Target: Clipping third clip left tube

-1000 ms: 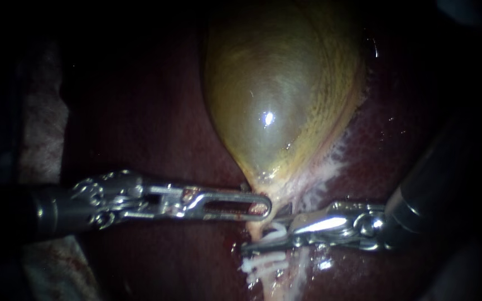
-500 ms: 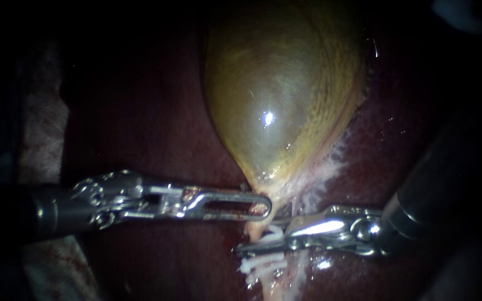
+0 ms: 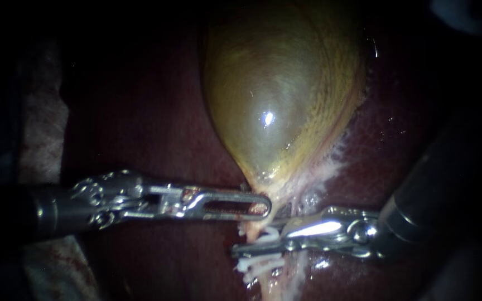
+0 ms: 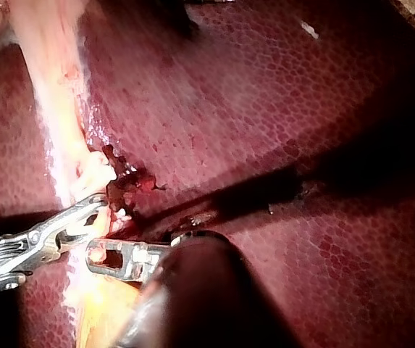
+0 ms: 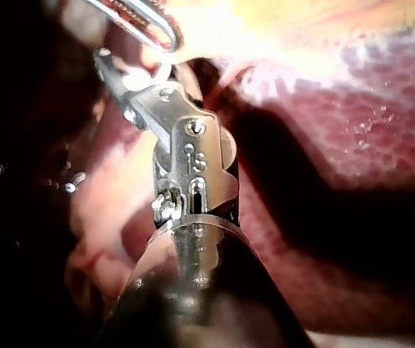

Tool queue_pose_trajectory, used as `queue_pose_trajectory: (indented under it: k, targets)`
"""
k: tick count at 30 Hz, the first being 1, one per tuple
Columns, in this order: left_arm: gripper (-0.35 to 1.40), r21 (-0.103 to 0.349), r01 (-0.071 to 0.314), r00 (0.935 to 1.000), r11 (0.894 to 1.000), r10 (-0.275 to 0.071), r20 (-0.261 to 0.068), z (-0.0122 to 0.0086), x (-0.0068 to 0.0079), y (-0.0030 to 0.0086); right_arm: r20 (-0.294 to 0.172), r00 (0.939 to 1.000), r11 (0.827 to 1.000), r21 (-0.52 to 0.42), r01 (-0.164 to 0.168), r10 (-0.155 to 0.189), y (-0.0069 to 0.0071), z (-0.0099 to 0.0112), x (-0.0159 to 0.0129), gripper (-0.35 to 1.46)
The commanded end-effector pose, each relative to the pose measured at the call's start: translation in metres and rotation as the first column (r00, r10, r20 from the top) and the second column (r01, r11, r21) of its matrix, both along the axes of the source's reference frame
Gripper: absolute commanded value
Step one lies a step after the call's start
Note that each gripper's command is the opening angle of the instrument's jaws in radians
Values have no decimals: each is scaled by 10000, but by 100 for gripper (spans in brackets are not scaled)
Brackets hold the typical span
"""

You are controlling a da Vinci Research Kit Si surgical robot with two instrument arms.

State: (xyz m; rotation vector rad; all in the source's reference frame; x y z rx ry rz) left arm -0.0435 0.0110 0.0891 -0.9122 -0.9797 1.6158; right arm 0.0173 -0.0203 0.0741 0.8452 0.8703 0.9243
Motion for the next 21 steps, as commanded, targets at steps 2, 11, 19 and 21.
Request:
queue_pose_trajectory:
  k: [2,11,19,21]
  targets:
    - [-35,0,1,10000,10000,-1,1,0,0,0,3,10000,10000,4,5,-5,0,2,1,48]
    - [-35,9,2,10000,10000,-2,1,-2,0,0,8,10000,10000,-29,-13,13,1,13,4,47]
    - [-35,13,0,10000,10000,0,2,-3,1,0,-11,10000,10000,-36,-35,35,3,16,5,44]
    - [-35,13,0,10000,10000,0,2,-3,1,0,-10,10000,10000,-36,-36,36,3,16,5,41]
